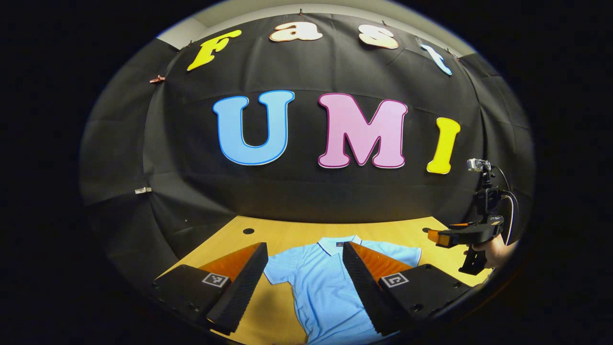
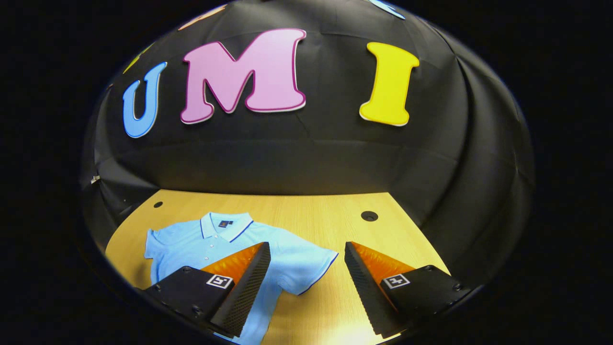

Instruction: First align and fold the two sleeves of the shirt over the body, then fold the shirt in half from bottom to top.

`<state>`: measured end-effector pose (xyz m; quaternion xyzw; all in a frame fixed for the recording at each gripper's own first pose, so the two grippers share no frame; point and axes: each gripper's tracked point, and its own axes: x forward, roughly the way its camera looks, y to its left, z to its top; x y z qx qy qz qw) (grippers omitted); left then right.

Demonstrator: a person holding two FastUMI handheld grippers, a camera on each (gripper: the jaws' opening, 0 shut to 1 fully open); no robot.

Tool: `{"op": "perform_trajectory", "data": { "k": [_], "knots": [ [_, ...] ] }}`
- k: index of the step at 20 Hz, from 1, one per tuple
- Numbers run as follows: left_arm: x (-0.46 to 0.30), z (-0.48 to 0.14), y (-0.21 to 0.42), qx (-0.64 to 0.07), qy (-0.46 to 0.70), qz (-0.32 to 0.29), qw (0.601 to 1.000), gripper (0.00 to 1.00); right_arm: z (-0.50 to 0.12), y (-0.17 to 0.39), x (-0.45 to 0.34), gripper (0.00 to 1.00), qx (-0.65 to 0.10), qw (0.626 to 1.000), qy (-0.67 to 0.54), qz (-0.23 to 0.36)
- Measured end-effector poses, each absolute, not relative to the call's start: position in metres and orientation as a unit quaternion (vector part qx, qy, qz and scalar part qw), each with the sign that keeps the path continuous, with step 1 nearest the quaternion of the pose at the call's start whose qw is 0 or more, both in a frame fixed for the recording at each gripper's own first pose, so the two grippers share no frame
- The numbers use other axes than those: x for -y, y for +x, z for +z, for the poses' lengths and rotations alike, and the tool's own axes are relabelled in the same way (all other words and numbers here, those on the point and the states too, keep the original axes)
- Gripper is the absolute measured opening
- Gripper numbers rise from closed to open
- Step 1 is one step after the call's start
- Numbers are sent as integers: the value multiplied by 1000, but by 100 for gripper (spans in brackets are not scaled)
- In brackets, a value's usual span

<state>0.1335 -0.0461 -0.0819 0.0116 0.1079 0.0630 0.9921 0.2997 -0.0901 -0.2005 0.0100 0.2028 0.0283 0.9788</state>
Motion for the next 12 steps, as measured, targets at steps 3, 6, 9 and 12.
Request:
{"op": "perform_trajectory", "data": {
  "k": [3,6,9,12],
  "knots": [
    [47,-94,137,-127,4,68,990,100,-228,315,97,97,-237,971,24,20],
    [49,-102,140,-134,10,75,988,99,-249,328,105,97,-260,965,21,14],
    [55,-109,142,-142,18,71,987,100,-271,339,108,97,-283,959,16,15],
    [55,-120,143,-156,21,76,985,100,-293,345,106,98,-310,950,23,18]
  ]
}}
